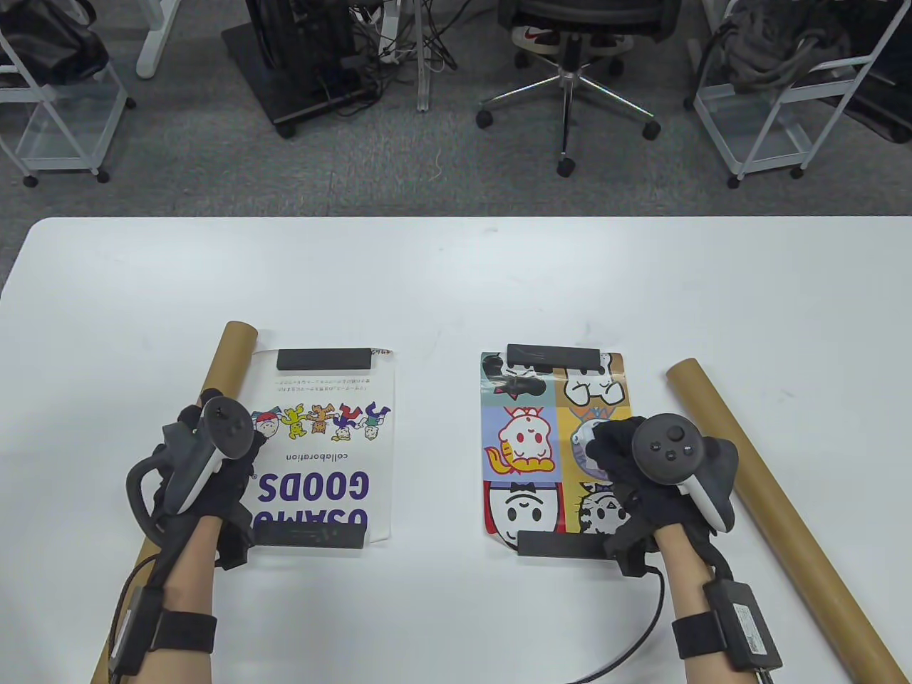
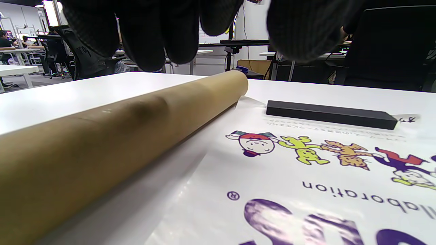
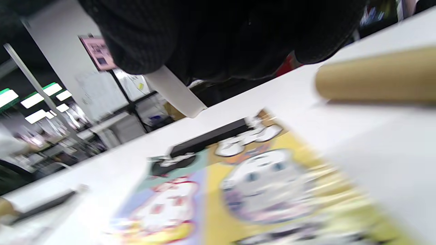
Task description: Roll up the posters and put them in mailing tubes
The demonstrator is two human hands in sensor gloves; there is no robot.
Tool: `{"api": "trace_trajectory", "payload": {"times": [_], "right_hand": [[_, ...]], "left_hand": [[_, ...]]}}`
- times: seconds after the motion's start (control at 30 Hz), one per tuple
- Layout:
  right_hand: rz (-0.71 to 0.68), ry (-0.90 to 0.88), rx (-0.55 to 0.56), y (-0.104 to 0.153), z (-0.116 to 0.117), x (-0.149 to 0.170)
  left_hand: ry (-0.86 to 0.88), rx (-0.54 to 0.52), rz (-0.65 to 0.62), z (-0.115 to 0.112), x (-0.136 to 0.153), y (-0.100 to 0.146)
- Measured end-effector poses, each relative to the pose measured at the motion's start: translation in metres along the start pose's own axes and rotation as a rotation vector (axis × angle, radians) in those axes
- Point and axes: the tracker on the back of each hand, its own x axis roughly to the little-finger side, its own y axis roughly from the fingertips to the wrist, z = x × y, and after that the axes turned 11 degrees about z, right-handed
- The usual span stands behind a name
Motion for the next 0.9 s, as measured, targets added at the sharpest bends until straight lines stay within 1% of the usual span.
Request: {"api": "trace_trajectory", "payload": {"times": [0.03, 0.1, 0.17, 0.33, 0.43, 0.57, 0.63, 0.67, 0.73, 0.9], "right_hand": [[0.02, 0.082, 0.009, 0.0, -0.001, 0.004], [0.039, 0.184, 0.033, 0.001, 0.0, 0.008], [0.049, 0.268, 0.032, 0.001, 0.004, 0.012], [0.123, 0.488, 0.017, -0.001, 0.025, 0.024], [0.154, 0.607, 0.033, -0.003, 0.036, 0.031], [0.15, 0.66, 0.025, -0.003, 0.044, 0.033], [0.139, 0.667, -0.025, -0.005, 0.047, 0.032], [0.144, 0.672, -0.037, -0.005, 0.048, 0.031], [0.137, 0.692, -0.026, -0.006, 0.051, 0.03], [0.126, 0.747, -0.036, -0.007, 0.06, 0.029]], "left_hand": [[0.003, 0.003, -0.003, 0.0, 0.0, 0.0], [0.008, 0.006, -0.004, -0.001, 0.0, -0.001], [0.01, 0.003, -0.004, -0.001, 0.001, -0.001], [0.018, 0.002, -0.009, -0.001, 0.001, 0.0], [0.016, 0.004, -0.015, -0.001, 0.001, -0.001], [0.028, 0.004, -0.017, -0.001, 0.001, -0.002], [0.038, 0.01, -0.034, -0.001, 0.002, -0.002], [0.05, 0.022, -0.063, -0.002, 0.002, -0.003], [0.075, 0.031, -0.055, -0.002, 0.003, -0.003], [0.08, 0.002, -0.063, 0.001, 0.004, -0.002]]}}
